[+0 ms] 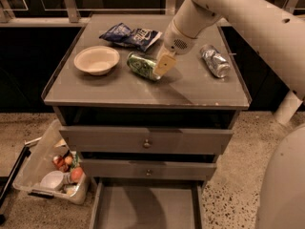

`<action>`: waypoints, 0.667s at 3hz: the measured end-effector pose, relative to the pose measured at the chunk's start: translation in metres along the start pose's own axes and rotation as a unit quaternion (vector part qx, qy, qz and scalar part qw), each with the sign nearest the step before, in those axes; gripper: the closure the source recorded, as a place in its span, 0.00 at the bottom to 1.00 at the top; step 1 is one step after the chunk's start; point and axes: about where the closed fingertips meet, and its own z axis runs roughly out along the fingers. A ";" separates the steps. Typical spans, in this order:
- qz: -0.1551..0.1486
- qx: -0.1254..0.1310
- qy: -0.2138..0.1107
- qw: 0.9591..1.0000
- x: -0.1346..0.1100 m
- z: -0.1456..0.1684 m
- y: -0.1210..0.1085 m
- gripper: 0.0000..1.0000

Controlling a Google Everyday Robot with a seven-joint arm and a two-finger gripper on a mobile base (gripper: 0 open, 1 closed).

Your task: Place green can into bottom drawer

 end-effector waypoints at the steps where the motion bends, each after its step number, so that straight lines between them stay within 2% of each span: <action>1: 0.000 0.000 0.000 1.000 0.000 0.000 0.000 0.86; 2: 0.000 0.000 0.000 1.000 0.000 0.000 0.000 0.84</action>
Offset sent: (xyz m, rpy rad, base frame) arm 0.0000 0.0000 0.0000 0.0000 0.0000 0.0000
